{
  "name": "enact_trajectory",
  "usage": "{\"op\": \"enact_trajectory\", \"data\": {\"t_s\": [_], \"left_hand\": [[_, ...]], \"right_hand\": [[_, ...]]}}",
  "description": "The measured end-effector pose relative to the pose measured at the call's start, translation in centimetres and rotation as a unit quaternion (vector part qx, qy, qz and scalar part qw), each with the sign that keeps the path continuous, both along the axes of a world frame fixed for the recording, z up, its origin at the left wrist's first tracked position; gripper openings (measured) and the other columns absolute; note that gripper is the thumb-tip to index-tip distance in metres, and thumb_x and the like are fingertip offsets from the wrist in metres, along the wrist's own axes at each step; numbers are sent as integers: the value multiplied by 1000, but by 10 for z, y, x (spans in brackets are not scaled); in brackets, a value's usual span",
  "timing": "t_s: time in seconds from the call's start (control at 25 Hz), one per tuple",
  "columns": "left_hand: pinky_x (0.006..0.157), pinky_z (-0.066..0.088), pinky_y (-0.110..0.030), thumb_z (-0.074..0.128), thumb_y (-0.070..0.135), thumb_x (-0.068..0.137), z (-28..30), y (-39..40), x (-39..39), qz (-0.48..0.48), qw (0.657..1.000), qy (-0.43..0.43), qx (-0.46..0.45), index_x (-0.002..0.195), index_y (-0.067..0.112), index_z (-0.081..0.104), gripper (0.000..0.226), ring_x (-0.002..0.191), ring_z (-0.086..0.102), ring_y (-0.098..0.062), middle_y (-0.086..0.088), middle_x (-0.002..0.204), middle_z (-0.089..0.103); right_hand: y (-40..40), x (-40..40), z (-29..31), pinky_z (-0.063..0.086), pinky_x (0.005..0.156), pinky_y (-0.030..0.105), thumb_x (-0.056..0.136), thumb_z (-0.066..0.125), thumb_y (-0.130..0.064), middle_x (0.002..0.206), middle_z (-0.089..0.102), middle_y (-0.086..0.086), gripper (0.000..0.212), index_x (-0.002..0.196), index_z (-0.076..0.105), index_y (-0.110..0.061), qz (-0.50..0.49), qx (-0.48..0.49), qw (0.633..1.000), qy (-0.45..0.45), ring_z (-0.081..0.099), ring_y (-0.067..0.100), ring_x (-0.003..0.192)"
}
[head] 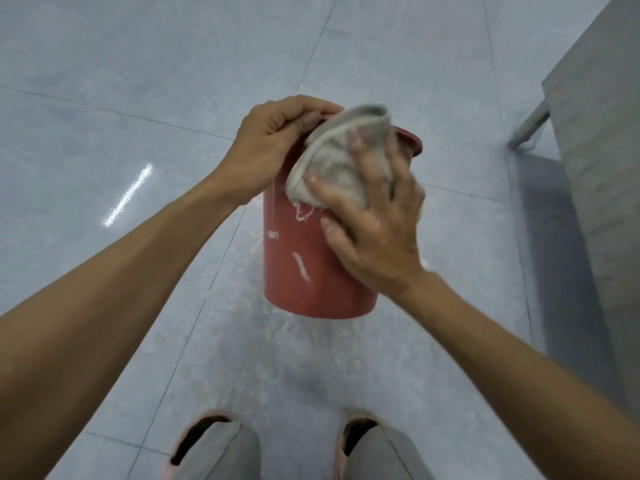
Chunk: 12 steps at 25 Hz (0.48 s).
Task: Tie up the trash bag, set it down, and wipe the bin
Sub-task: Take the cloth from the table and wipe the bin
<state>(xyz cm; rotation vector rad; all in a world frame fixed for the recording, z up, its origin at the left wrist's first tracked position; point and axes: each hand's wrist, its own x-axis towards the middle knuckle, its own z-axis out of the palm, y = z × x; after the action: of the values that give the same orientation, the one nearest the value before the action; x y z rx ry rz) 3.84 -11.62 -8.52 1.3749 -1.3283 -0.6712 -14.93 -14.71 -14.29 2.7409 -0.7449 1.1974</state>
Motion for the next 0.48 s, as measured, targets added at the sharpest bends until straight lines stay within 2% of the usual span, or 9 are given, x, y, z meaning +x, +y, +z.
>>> {"op": "enact_trajectory", "data": {"t_s": [0.08,0.16,0.2,0.28,0.36,0.48], "left_hand": [[104,45,-20,45,9,103,-2,3,7,-1,1000,-3,7,125,9,64,29,117,62,-8,-5,122,69],[106,44,-21,51,16,102,-5,9,13,27,999,-11,16,123,16,63,25,120,61,-6,0,125,67],[103,45,-20,55,22,100,-8,11,14,52,998,-22,20,116,22,66,19,114,61,-3,4,122,67],[89,44,-15,59,29,97,-12,14,15,80,996,-40,20,94,29,67,9,93,59,4,13,104,67],[80,43,-15,59,28,96,-12,14,14,73,997,-18,10,86,26,66,12,82,55,2,14,88,65],[82,47,-21,58,28,97,-6,9,15,58,998,9,9,94,13,71,20,88,61,-5,3,93,70]], "right_hand": [[37,-18,-34,28,103,46,94,62,-38,151,44,12,34,128,66,-37,50,-26,997,49,36,44,139],[62,-52,-57,34,100,44,93,70,-31,145,53,3,33,125,68,-39,148,-77,976,140,41,36,135],[68,-66,-62,42,95,43,93,71,-26,142,57,-2,32,122,70,-40,197,-98,958,185,43,32,131],[70,-80,-55,52,84,43,96,66,-22,141,59,-4,30,121,68,-38,264,-111,931,226,47,28,125],[58,-72,-35,48,91,44,100,64,-24,144,50,4,34,132,60,-35,250,-108,948,168,46,30,125],[8,-29,6,44,95,49,98,66,-31,146,44,8,37,135,61,-34,83,-92,992,17,47,36,124]]}}
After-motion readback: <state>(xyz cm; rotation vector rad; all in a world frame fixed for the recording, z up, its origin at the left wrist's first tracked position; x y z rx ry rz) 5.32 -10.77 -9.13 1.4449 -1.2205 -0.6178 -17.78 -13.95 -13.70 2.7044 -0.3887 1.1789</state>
